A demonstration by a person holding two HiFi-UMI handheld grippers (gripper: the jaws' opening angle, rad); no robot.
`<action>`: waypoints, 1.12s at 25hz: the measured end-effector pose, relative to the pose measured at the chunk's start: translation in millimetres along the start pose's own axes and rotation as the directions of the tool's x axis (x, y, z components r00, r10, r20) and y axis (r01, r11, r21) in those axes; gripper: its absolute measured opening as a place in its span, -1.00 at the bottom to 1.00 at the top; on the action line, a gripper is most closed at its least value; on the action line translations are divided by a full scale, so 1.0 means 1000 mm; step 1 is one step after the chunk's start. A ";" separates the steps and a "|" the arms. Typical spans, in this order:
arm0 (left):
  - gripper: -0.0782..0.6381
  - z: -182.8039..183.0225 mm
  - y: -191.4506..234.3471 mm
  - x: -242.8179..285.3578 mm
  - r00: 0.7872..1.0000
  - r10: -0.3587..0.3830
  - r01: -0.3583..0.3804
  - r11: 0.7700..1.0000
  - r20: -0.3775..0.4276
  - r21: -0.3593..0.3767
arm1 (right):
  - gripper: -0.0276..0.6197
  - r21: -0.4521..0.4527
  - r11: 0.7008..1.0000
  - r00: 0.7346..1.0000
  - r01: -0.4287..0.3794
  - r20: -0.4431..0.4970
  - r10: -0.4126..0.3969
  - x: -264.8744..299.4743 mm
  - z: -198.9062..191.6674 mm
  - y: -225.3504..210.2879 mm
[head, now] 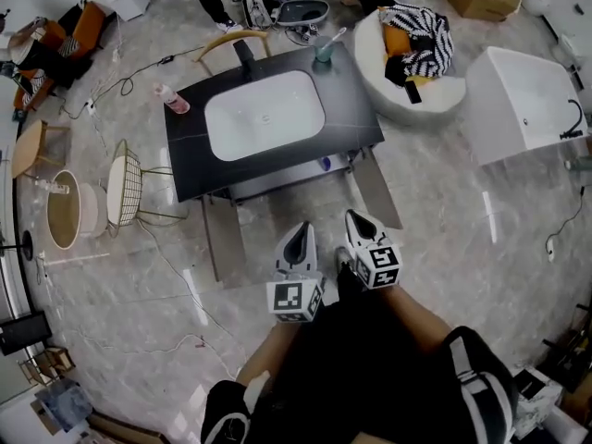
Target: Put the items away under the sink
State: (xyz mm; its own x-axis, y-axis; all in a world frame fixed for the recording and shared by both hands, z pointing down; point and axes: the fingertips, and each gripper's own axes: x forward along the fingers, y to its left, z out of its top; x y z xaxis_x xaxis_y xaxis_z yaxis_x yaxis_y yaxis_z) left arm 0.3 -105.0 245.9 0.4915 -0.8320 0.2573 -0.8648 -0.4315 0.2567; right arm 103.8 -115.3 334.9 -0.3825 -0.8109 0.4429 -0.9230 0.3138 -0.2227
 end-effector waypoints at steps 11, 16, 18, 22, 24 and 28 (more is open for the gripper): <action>-0.74 0.036 -0.022 -0.042 0.995 0.011 -0.017 0.998 0.103 0.061 | -0.88 -0.067 0.997 0.978 -0.049 0.201 0.062 -0.091 0.071 0.033; -0.74 0.047 -0.021 -0.043 0.991 0.013 -0.025 0.996 0.132 0.083 | -0.88 -0.083 0.995 0.975 -0.051 0.210 0.067 -0.095 0.077 0.030; -0.74 0.047 -0.021 -0.045 0.990 0.020 -0.032 0.996 0.138 0.082 | -0.88 -0.095 0.994 0.973 -0.054 0.220 0.074 -0.095 0.081 0.032; -0.74 0.046 -0.022 -0.048 0.990 0.022 -0.034 0.996 0.138 0.080 | -0.88 -0.109 0.992 0.971 -0.059 0.224 0.082 -0.096 0.081 0.038; -0.74 0.046 -0.020 -0.048 0.989 0.023 -0.035 0.996 0.144 0.085 | -0.88 -0.113 0.992 0.971 -0.061 0.222 0.085 -0.095 0.080 0.040; -0.74 0.045 -0.018 -0.046 0.989 0.024 -0.036 0.996 0.144 0.080 | -0.88 -0.119 0.991 0.971 -0.063 0.220 0.089 -0.093 0.081 0.041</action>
State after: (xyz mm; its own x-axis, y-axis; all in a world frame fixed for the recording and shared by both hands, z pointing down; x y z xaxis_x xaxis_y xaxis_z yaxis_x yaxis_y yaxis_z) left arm -11.7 -74.7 187.5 0.4506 -0.8838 0.1262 -0.8873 -0.4278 0.1721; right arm 104.6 -66.9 214.6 -0.4444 -0.8686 0.2193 -0.8952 0.4213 -0.1452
